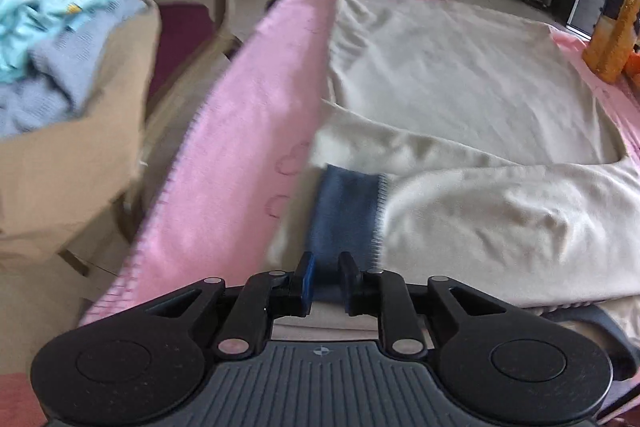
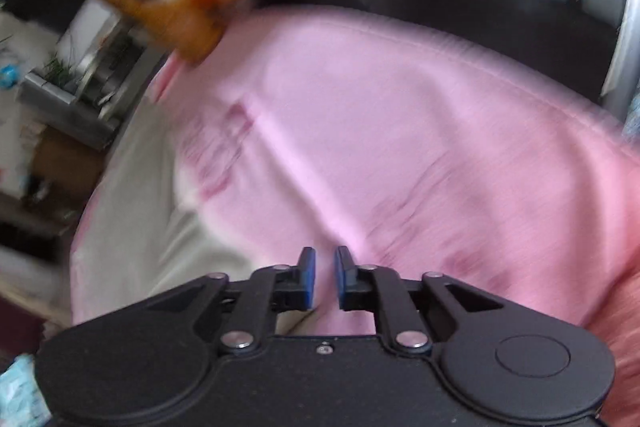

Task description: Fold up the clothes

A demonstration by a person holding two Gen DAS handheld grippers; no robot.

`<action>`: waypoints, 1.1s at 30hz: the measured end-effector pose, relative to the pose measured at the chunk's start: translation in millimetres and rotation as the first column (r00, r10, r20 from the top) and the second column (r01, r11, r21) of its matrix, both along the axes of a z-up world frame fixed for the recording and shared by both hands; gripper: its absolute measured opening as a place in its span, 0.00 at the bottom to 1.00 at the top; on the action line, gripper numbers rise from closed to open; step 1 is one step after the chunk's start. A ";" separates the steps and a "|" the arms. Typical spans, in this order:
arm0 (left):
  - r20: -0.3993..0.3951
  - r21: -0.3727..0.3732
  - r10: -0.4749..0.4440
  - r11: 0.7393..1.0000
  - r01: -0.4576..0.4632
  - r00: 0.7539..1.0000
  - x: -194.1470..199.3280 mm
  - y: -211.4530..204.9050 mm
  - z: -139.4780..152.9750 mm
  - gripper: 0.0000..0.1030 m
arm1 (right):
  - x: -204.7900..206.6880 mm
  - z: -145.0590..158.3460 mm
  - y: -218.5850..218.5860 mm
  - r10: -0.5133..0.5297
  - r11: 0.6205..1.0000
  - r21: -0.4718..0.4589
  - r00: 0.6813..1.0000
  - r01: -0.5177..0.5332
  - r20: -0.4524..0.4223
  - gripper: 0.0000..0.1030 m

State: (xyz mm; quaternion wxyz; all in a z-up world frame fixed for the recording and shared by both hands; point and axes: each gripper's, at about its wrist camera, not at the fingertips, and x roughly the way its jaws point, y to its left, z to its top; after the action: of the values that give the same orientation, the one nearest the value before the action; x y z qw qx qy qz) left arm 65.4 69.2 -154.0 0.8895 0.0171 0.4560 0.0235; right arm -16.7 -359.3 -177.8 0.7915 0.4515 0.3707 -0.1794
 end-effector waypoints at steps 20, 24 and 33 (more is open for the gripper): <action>0.082 -0.061 -0.221 0.972 0.227 0.972 64.8 -14.9 42.6 0.18 | 115.0 103.6 63.8 0.516 0.853 -0.242 0.818 -0.462 0.254 0.17; -0.048 -0.173 -0.168 0.972 0.157 0.985 77.1 -4.6 3.1 0.15 | 133.8 40.9 54.8 0.470 0.878 -0.183 0.869 -0.443 0.154 0.17; -0.083 -0.132 -0.147 0.982 0.135 0.986 85.5 -6.6 -10.6 0.21 | 156.9 -20.9 30.4 0.350 0.922 0.151 0.934 -0.356 0.066 0.16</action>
State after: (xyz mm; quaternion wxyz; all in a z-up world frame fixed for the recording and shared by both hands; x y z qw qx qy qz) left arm 150.9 62.6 -164.6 0.8661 -0.0055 0.4950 -0.0693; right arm 140.1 -329.0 -198.7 0.7788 0.4427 0.4443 0.0052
